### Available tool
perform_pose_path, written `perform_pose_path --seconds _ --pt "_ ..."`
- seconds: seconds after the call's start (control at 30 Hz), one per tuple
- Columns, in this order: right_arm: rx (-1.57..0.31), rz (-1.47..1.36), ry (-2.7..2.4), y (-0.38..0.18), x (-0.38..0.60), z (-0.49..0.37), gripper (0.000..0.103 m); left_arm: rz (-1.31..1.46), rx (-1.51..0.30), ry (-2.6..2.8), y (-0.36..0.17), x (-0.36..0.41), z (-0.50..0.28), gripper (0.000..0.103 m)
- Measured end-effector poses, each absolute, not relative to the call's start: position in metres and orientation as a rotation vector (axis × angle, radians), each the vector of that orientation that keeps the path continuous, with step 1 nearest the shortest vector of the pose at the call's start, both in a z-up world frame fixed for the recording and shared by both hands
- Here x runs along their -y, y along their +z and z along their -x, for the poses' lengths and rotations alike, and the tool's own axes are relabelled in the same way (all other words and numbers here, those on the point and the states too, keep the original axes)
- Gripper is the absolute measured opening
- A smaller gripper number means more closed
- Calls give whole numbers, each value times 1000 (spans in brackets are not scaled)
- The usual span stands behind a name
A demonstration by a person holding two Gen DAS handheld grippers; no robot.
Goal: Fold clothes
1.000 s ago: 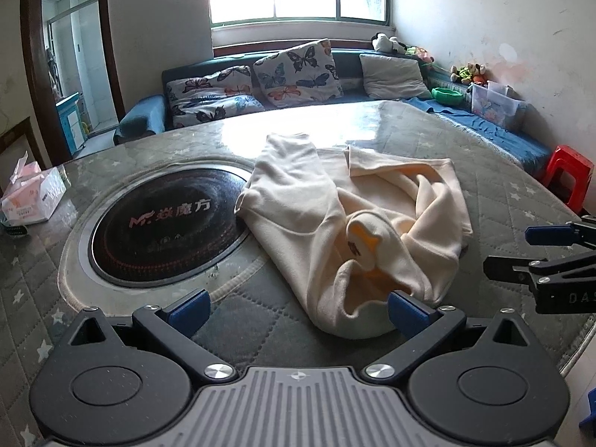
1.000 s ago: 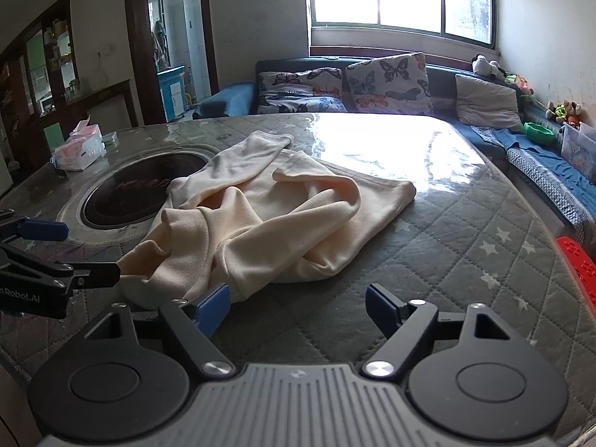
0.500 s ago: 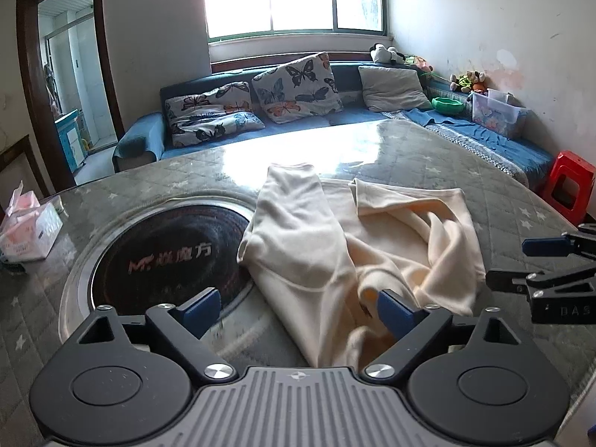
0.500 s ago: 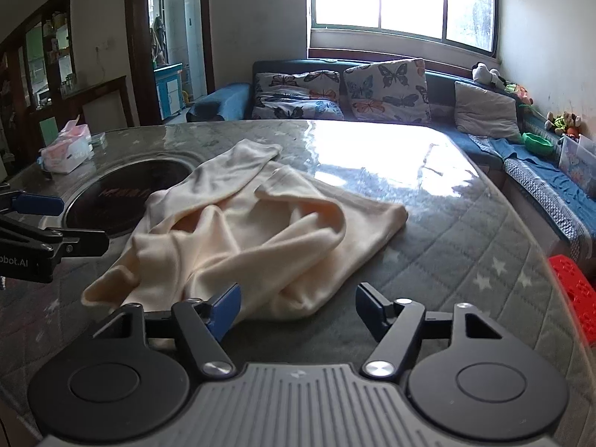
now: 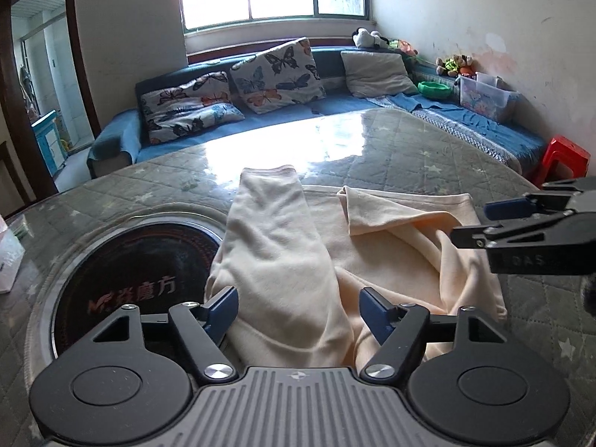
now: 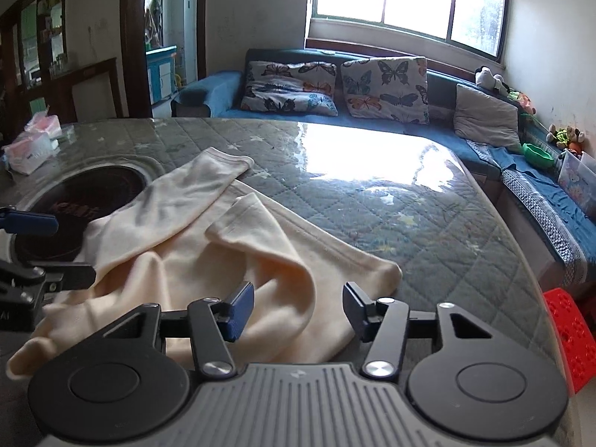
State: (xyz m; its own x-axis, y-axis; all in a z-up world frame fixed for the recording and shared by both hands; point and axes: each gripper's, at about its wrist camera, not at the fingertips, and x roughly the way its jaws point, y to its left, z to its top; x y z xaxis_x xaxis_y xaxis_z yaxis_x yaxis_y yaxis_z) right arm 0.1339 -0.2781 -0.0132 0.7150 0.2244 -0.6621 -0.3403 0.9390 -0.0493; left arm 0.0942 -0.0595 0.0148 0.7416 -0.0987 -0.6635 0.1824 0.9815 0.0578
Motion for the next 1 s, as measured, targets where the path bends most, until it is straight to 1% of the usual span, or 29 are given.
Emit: perform_pose_path --seconds 0.27,0.33,0.47,0.5,0.53,0.57,0.63,0.67,0.73,0.8,0.9,1.0 --pt "-751 199 322 -30 267 -168 42 -114 -753 -179 3 62 -117 72" --pt "-766 198 330 -36 265 -174 35 -115 -763 -183 0 62 -122 71" --pt "-772 196 337 -39 264 -178 28 -113 -775 -189 -4 61 -127 68" --pt "-771 196 338 -39 264 -179 26 -111 -778 -191 -5 61 -128 65" --pt "-771 195 339 -39 264 -179 20 -109 -780 -194 -5 60 -129 60" --pt "-771 195 340 -39 263 -179 18 -107 -783 -196 -6 59 -130 59" --pt "-770 194 343 -39 263 -180 15 -102 -788 -202 -7 58 -130 50" --pt "-770 193 344 -39 263 -180 15 -100 -789 -207 -7 57 -130 49" --pt "-767 202 342 -39 261 -181 15 -96 -788 -216 -6 57 -130 41" --pt "-761 208 336 -39 260 -181 16 -96 -784 -223 -6 56 -130 38" --pt "-743 205 315 -35 267 -176 15 -94 -783 -224 -7 55 -130 30" --pt "-724 201 293 -30 275 -170 5 -89 -783 -225 -7 53 -130 22"
